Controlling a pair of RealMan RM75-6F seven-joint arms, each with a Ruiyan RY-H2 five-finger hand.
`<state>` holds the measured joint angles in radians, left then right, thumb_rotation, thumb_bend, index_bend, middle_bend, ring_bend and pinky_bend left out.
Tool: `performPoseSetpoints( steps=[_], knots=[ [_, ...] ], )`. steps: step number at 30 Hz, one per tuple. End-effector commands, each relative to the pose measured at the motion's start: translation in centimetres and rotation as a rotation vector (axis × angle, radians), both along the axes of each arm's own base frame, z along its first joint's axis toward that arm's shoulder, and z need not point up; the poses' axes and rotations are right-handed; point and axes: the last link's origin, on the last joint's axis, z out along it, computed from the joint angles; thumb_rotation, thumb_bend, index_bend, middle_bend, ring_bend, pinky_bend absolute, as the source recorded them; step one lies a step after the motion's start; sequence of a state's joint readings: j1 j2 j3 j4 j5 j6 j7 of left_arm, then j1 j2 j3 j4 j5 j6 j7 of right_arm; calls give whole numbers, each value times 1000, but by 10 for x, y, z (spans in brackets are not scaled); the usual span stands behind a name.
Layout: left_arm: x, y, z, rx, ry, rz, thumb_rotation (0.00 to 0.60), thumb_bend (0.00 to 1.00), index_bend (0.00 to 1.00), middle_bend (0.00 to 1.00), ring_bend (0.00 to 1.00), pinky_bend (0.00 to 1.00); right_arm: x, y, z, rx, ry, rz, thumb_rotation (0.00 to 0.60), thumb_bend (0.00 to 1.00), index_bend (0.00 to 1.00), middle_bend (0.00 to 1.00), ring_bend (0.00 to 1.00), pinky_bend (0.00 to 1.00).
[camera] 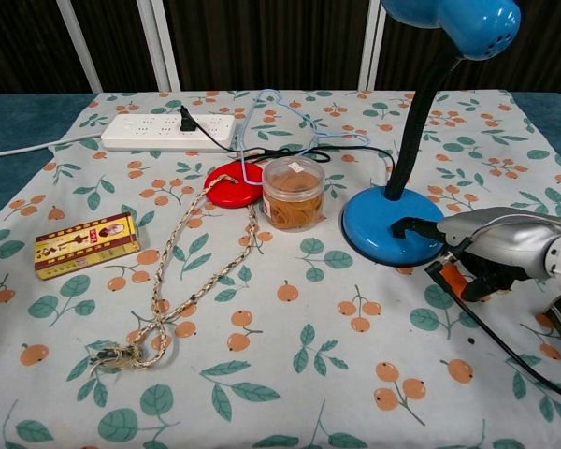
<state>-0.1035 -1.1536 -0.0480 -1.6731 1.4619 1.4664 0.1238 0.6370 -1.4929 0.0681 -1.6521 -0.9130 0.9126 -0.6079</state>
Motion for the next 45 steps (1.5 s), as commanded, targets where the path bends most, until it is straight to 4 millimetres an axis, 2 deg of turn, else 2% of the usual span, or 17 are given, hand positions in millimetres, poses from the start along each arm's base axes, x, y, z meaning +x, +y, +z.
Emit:
performPoseSetpoints(
  steps=[1, 11, 15, 17, 19, 21, 23, 26, 27, 29, 30, 31, 32, 35, 40, 45],
  knots=[
    [0, 0, 0, 0, 0, 0, 600, 363, 137, 65, 53, 86, 2, -3, 1, -5, 0, 0, 600, 814, 53, 722, 774, 1000],
    [0, 0, 0, -1, -1, 1, 600, 363, 137, 66, 53, 86, 2, -10, 5, -12, -2, -27, 600, 814, 53, 722, 774, 1000],
    [0, 0, 0, -1, -1, 0, 600, 363, 137, 66, 53, 86, 5, -12, 13, -39, -18, -24, 600, 814, 53, 723, 773, 1000],
    [0, 0, 0, -2, -1, 1, 600, 363, 137, 66, 52, 87, 8, -13, 21, -61, -40, -25, 600, 812, 53, 689, 746, 1000],
    [0, 0, 0, -2, -1, 0, 600, 363, 137, 66, 52, 87, 11, -12, 31, -93, -78, -36, 600, 752, 53, 605, 674, 1000],
    [0, 0, 0, -1, 0, -1, 600, 363, 137, 66, 53, 87, 11, -11, 43, -134, -95, -29, 600, 617, 53, 500, 568, 1000],
    [0, -1, 0, -2, 1, -1, 600, 363, 137, 66, 53, 86, 9, -8, 56, -180, -80, -3, 600, 503, 53, 375, 415, 1000],
    [0, -1, 0, -2, 4, -1, 600, 363, 138, 66, 53, 87, 1, -2, 73, -247, -49, 19, 600, 443, 53, 252, 227, 1000],
    [0, -1, 0, -1, 5, -2, 600, 363, 138, 65, 53, 87, -4, 2, 81, -273, -35, 20, 600, 424, 53, 219, 176, 970],
    [0, -1, 0, 0, 7, -2, 600, 363, 138, 65, 53, 87, -11, 9, 90, -298, -25, 20, 600, 394, 53, 172, 110, 575],
    [0, -1, 0, 1, 8, -2, 600, 363, 139, 65, 53, 87, -18, 16, 100, -325, -15, 24, 600, 376, 53, 152, 87, 275],
    [0, -1, 0, 2, 9, -3, 600, 363, 139, 65, 53, 87, -23, 21, 105, -343, -11, 27, 600, 361, 53, 134, 69, 50],
    [1, -1, 0, 3, 11, -3, 600, 363, 140, 65, 52, 86, -28, 25, 111, -362, -7, 28, 600, 347, 53, 118, 54, 0],
    [1, -2, 0, 7, 16, -7, 600, 363, 141, 65, 53, 87, -45, 41, 129, -431, -7, 27, 600, 326, 53, 87, 25, 0],
    [2, -2, -1, 12, 22, -10, 600, 363, 140, 65, 53, 86, -74, 67, 155, -522, -39, 20, 600, 217, 53, 66, 14, 0],
    [2, -2, -1, 14, 25, -14, 600, 364, 140, 65, 53, 87, -96, 89, 168, -567, -14, 33, 600, 214, 53, 64, 14, 0]
  ],
)
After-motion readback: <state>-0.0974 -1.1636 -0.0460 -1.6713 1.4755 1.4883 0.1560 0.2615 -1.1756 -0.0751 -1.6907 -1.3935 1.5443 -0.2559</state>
